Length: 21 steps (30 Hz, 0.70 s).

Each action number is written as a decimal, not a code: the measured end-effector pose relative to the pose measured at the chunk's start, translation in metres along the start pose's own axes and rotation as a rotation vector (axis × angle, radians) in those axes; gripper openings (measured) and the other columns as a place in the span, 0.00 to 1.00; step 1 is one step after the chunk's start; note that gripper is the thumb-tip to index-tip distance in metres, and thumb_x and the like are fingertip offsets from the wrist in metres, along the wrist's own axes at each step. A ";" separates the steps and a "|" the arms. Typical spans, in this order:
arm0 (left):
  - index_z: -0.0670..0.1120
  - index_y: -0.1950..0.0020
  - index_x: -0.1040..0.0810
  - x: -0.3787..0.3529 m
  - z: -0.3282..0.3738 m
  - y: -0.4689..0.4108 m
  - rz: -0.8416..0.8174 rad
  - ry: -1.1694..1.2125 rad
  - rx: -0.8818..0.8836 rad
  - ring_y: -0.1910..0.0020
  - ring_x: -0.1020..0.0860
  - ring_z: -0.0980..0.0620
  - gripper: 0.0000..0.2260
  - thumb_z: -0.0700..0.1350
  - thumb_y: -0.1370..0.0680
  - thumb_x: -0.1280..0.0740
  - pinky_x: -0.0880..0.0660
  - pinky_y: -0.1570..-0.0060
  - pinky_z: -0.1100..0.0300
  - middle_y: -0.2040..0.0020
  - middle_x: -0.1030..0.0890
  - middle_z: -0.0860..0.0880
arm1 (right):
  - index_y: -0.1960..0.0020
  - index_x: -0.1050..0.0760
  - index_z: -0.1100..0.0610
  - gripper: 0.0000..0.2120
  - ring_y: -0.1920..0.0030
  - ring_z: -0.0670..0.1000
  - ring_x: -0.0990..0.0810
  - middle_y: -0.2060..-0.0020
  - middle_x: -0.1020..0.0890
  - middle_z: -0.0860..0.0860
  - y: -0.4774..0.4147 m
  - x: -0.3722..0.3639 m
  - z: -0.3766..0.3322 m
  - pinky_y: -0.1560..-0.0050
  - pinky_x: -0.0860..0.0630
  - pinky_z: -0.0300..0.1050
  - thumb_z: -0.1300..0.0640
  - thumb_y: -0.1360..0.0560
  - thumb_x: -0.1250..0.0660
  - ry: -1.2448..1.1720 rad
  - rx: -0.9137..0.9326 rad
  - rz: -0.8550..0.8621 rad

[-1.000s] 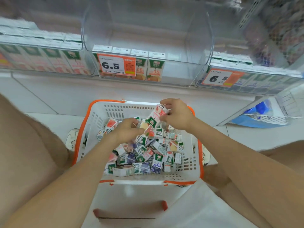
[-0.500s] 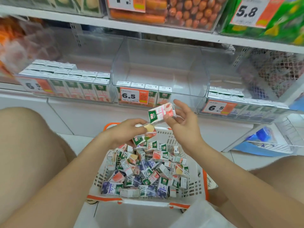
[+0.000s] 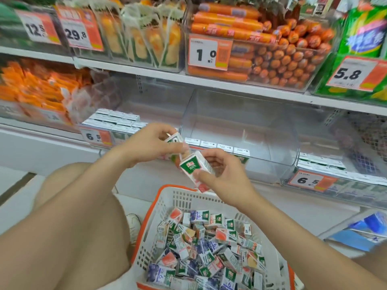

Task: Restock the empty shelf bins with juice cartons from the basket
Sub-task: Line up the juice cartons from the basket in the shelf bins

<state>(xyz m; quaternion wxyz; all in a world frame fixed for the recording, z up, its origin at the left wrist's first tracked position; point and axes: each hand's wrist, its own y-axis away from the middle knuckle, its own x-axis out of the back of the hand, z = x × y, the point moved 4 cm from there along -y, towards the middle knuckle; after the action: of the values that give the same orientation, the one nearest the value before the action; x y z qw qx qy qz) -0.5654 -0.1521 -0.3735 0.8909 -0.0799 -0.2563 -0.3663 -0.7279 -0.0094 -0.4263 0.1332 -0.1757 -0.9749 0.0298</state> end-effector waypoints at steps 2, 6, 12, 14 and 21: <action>0.48 0.52 0.15 0.027 -0.003 -0.004 0.127 -0.032 -0.031 0.57 0.15 0.50 0.14 0.58 0.25 0.22 0.21 0.54 0.51 0.57 0.13 0.50 | 0.33 0.23 0.46 0.24 0.45 0.51 0.18 0.46 0.17 0.46 -0.015 -0.014 -0.016 0.51 0.15 0.56 0.60 0.27 0.26 0.044 0.085 0.019; 0.53 0.56 0.17 0.082 -0.020 -0.022 0.469 -0.169 -0.037 0.59 0.17 0.55 0.14 0.63 0.26 0.24 0.25 0.60 0.55 0.61 0.15 0.56 | 0.36 0.21 0.47 0.20 0.46 0.44 0.17 0.47 0.15 0.42 -0.057 -0.036 -0.049 0.44 0.18 0.48 0.60 0.26 0.27 0.160 0.231 0.099; 0.51 0.41 0.21 0.128 -0.071 -0.047 0.677 -0.458 0.131 0.50 0.20 0.39 0.19 0.62 0.24 0.26 0.22 0.53 0.47 0.46 0.20 0.44 | 0.38 0.23 0.50 0.17 0.47 0.46 0.22 0.47 0.18 0.44 -0.143 -0.078 -0.069 0.44 0.26 0.42 0.54 0.25 0.24 0.519 0.409 0.094; 0.49 0.34 0.24 0.130 -0.080 -0.054 0.600 -0.489 0.185 0.47 0.24 0.35 0.19 0.57 0.21 0.26 0.25 0.47 0.46 0.39 0.28 0.41 | 0.36 0.24 0.52 0.18 0.46 0.49 0.25 0.46 0.20 0.48 -0.174 -0.092 -0.065 0.42 0.28 0.46 0.57 0.24 0.26 0.646 0.437 0.093; 0.51 0.26 0.27 0.135 -0.082 -0.071 0.586 -0.467 0.141 0.36 0.28 0.34 0.23 0.43 0.20 0.27 0.28 0.36 0.46 0.33 0.32 0.39 | 0.44 0.26 0.60 0.10 0.52 0.60 0.26 0.51 0.23 0.58 -0.242 -0.140 -0.039 0.56 0.24 0.51 0.59 0.23 0.31 0.792 0.082 -0.055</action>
<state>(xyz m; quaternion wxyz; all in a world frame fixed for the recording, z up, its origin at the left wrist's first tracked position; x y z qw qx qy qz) -0.5011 -0.3126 -0.3779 0.8788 -0.1696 -0.4433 -0.0496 -0.6724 -0.2846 -0.3978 0.5065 -0.1418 -0.8505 -0.0051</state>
